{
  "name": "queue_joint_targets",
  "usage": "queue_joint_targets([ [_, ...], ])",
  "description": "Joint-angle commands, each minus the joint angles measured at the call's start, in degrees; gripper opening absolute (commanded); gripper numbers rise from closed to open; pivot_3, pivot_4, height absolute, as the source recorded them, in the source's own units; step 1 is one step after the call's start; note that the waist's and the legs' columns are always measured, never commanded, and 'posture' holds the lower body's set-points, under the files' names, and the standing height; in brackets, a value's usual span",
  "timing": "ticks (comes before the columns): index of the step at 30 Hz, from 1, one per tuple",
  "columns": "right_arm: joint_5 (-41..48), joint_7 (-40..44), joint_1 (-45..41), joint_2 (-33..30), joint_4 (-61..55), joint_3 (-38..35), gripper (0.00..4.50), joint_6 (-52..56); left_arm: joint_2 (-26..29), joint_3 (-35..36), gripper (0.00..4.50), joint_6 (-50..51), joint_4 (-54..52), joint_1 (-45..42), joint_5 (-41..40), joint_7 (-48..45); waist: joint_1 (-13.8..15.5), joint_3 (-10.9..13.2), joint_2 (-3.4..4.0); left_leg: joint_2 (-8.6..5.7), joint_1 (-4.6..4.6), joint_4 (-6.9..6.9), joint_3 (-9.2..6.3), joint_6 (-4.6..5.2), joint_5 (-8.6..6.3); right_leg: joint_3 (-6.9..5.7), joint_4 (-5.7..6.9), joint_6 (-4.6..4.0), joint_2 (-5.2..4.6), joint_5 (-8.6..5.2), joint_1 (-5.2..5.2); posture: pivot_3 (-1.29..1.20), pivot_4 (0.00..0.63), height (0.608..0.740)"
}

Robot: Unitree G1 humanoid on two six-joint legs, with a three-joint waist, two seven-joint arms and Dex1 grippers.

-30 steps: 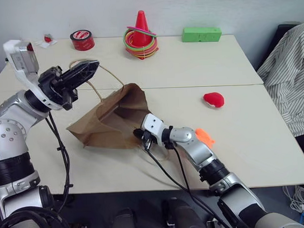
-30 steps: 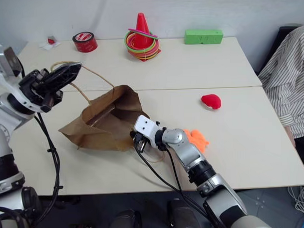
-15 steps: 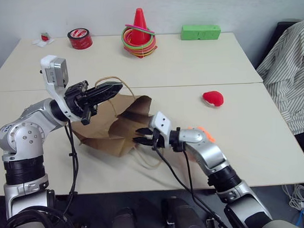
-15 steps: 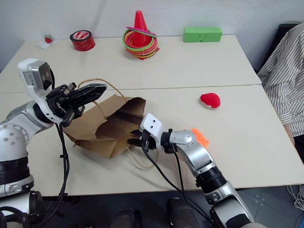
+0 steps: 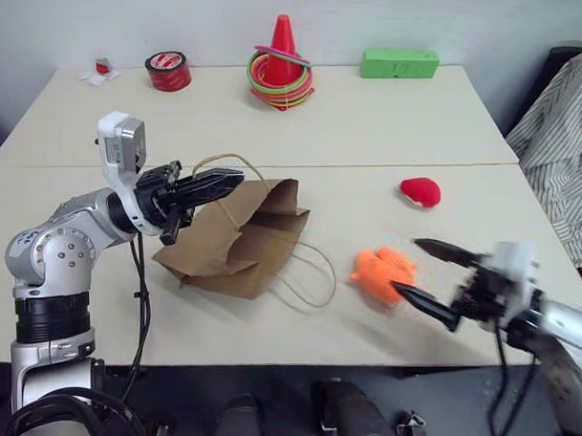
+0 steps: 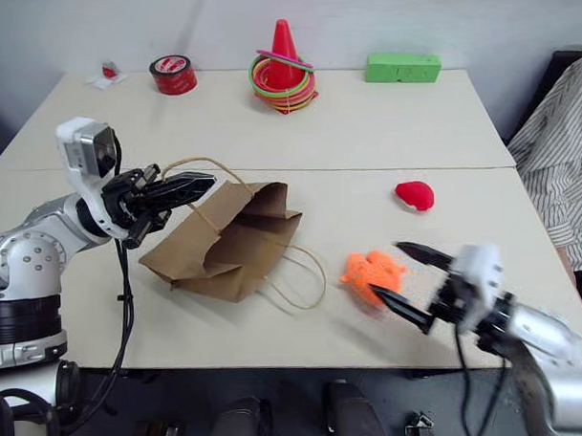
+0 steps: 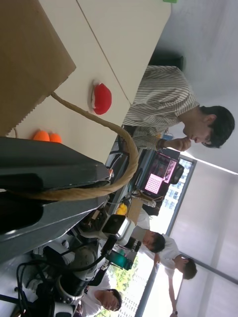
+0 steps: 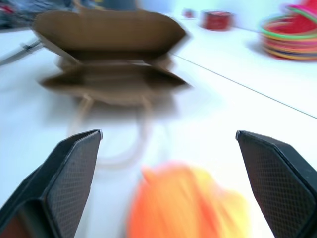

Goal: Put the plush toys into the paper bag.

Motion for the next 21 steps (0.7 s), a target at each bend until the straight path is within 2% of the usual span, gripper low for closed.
queue_joint_targets([
  [1, -1.67, 3.44, 10.30, -0.31, 3.81, -8.67, 4.43, -8.66, 0.26, 0.13, 0.00, -0.82, 0.19, -1.29, 0.47, -1.57, -0.08, 0.00, 0.00, 0.01, 0.02, 0.00, 0.02, 0.00, 0.00, 0.02, 0.01, 0.00, 0.02, 0.00, 0.01, 0.00, 0.150, 0.740],
  [4, -2.60, 3.31, 15.92, 0.21, 3.81, -9.12, 4.43, -12.10, 0.90, -0.17, 0.00, 0.50, 0.91, -1.95, 0.40, -2.36, -0.52, 0.01, 0.03, 0.05, 0.12, -0.04, 0.03, -0.01, 0.01, 0.06, 0.04, -0.01, 0.11, 0.00, 0.04, 0.00, 0.150, 0.740],
  [7, -2.78, -0.09, 15.12, -1.55, -1.39, -5.00, 4.43, -8.42, 3.32, -0.42, 0.00, 2.82, 1.75, -2.91, -0.03, -4.74, -1.56, 0.04, 0.00, 0.04, 0.27, -0.04, 0.24, -0.03, 0.03, 0.35, 0.26, 0.01, 0.13, 0.02, 0.05, 0.00, 0.150, 0.740],
  [12, -4.58, -9.53, 3.18, -8.23, -8.27, 6.41, 4.43, 8.00, 8.04, -1.26, 0.00, 3.28, 4.09, -5.07, 1.95, -9.34, -1.84, 0.11, -0.03, 0.02, 0.66, -0.06, 0.50, -0.43, 0.27, 0.71, 0.60, 0.00, 0.21, 0.02, 0.05, 0.00, 0.150, 0.740],
  [17, -8.00, -13.85, -10.20, -11.13, -4.96, 18.24, 4.43, 18.30, 10.04, -3.88, 0.00, -1.92, 4.79, -6.93, 7.80, -12.40, -0.84, 0.16, -0.13, 0.02, 0.63, -0.11, 0.55, -0.45, 0.25, 0.92, 0.54, 0.04, 0.33, -0.07, 0.00, 0.00, 0.150, 0.740],
  [20, -11.45, -14.16, -16.08, -10.87, -0.85, 24.80, 3.82, 19.31, 11.08, -4.44, 0.00, -2.52, 5.95, -8.34, 9.04, -14.19, -0.09, 0.16, -0.14, 0.03, 0.21, 0.00, 0.62, -0.37, 0.21, 0.99, 0.52, 0.06, 0.33, -0.07, -0.39, 0.00, 0.150, 0.740],
  [21, -12.73, -14.37, -17.57, -10.73, 0.34, 26.48, 3.48, 18.88, 11.34, -4.65, 0.00, -2.80, 6.32, -8.68, 9.48, -14.75, -0.12, 0.16, -0.14, 0.03, 0.09, 0.03, 0.62, -0.35, 0.20, 0.99, 0.51, 0.06, 0.32, -0.07, -0.48, 0.00, 0.150, 0.740],
])
